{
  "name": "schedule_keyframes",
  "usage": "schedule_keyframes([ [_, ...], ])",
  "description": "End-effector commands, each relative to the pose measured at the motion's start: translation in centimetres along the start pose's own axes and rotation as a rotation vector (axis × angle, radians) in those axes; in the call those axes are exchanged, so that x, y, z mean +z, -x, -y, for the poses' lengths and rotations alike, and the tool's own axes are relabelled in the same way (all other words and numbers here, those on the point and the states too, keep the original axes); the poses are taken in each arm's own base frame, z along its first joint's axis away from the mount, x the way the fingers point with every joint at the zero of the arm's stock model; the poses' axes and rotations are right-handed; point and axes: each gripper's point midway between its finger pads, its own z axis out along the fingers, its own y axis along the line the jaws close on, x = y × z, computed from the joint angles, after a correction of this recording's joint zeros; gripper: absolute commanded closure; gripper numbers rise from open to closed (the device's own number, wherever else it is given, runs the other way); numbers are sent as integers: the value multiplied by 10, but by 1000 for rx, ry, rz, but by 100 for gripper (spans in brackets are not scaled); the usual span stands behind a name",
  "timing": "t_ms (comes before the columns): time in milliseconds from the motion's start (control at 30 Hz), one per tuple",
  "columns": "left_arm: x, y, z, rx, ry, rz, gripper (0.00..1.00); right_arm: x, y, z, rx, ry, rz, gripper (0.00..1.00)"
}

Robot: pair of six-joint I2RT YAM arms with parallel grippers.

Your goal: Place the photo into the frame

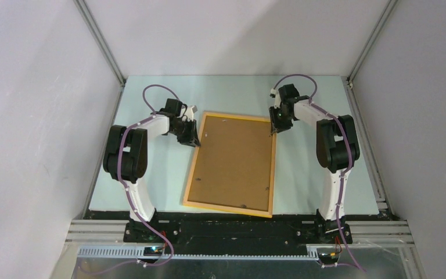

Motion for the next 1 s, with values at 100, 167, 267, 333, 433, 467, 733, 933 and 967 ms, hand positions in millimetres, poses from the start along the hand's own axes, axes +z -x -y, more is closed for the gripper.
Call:
schedule_keyframes([
  [100, 1, -14, 14, -7, -59, -59, 100, -8, -1, -11, -98, 95, -6, 71],
  [167, 1, -13, 15, -6, -59, -56, 100, -8, -4, -12, -115, 111, -19, 71],
  [267, 1, -13, 15, -7, -59, -56, 100, -9, -8, -14, -138, 125, -38, 65],
  [333, 0, -12, 15, -7, -59, -55, 100, -9, -10, -14, -157, 131, -45, 61],
  [433, 1, -13, 15, -7, -59, -56, 100, -9, -15, -13, -196, 135, -62, 56],
  [467, 1, -13, 15, -7, -59, -57, 100, -9, -15, -13, -205, 132, -65, 55],
  [733, 0, -12, 15, -8, -59, -53, 100, -11, -15, -5, -226, 129, -76, 51],
  [933, 0, -12, 14, -11, -56, -52, 100, -18, -2, -4, -138, 166, -44, 49],
  [967, 0, -12, 14, -11, -56, -52, 100, -20, 0, -4, -114, 190, -38, 49],
])
